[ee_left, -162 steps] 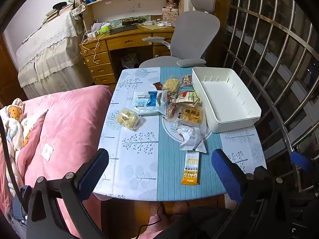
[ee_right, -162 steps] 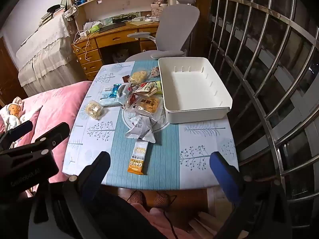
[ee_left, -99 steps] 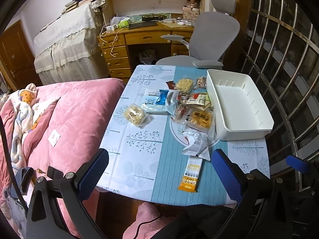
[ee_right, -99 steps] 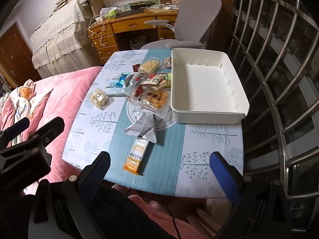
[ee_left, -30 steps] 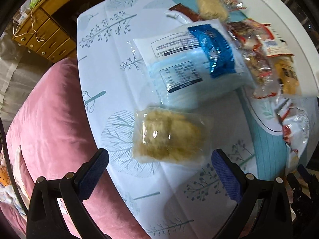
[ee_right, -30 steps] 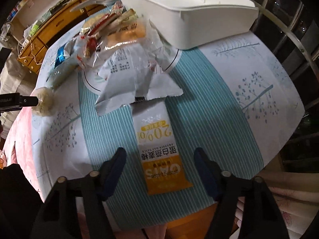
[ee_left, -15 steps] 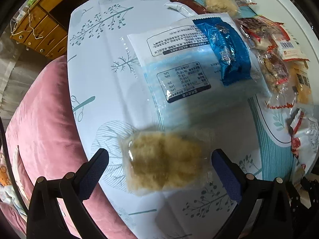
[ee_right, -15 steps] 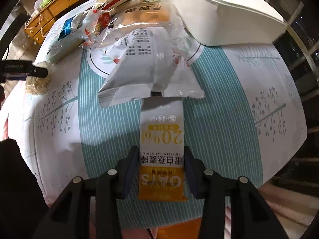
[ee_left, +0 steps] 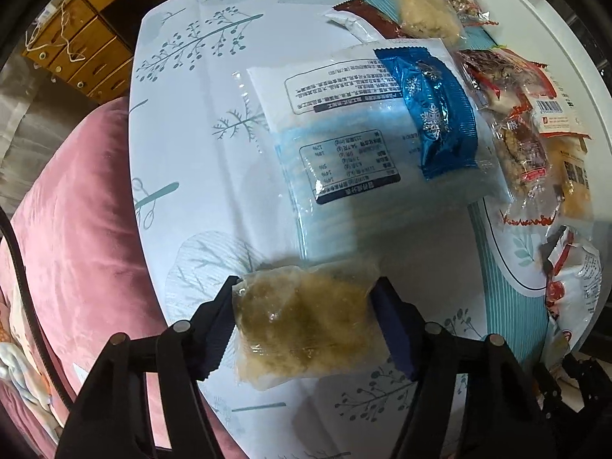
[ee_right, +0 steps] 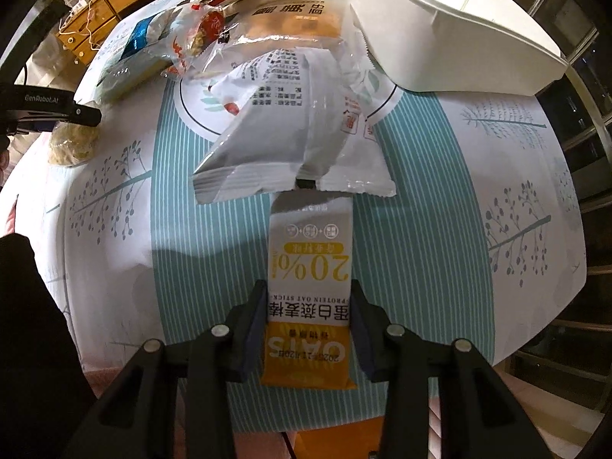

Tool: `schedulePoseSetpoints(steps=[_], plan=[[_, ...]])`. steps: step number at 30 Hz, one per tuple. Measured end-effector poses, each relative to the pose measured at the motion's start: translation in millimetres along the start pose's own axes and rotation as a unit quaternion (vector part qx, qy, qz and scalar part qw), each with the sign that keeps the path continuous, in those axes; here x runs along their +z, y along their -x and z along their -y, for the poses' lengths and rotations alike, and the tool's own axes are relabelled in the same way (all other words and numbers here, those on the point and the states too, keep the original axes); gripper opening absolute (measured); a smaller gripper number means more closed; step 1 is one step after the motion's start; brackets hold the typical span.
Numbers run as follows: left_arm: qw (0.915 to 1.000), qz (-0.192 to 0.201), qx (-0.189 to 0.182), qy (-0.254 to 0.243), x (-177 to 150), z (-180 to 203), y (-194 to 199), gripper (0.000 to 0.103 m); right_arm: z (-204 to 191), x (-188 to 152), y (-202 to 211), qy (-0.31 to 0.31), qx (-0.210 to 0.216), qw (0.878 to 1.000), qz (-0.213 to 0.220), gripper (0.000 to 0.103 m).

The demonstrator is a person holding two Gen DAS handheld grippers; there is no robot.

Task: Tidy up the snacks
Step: 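Carry both snacks into the white tray and open both tools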

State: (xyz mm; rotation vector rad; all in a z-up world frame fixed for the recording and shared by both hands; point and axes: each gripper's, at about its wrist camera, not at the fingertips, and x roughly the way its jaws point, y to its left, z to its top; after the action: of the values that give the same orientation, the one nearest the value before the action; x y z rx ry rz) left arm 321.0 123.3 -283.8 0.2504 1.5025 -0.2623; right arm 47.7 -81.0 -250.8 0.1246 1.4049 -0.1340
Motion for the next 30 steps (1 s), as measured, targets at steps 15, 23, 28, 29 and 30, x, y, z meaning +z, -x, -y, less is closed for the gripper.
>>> schedulePoseSetpoints(steps=[15, 23, 28, 29, 30], plan=[[0.998, 0.051, -0.038, -0.001, -57.3, 13.4, 72.8, 0.066, -15.6, -36.3, 23.5, -0.002, -0.006, 1.0, 0.017, 0.04], [0.995, 0.054, -0.081, -0.023, -92.0, 29.4, 110.6, 0.066, 1.9, -61.6, 72.3, -0.021, -0.02, 0.998, 0.056, 0.04], [0.9919, 0.064, -0.105, -0.032, -108.5, 39.1, 136.4, 0.066, 9.7, -44.1, 92.4, -0.022, -0.022, 0.996, 0.084, 0.04], [0.9916, 0.067, -0.105, -0.035, -111.3, 42.0, 142.2, 0.066, 10.8, -41.2, 91.6, -0.024, -0.019, 0.996, 0.089, 0.04], [0.9912, 0.069, -0.107, -0.037, -113.4, 45.1, 147.6, 0.066, 10.8, -36.5, 93.2, -0.028, -0.015, 0.995, 0.097, 0.04]])
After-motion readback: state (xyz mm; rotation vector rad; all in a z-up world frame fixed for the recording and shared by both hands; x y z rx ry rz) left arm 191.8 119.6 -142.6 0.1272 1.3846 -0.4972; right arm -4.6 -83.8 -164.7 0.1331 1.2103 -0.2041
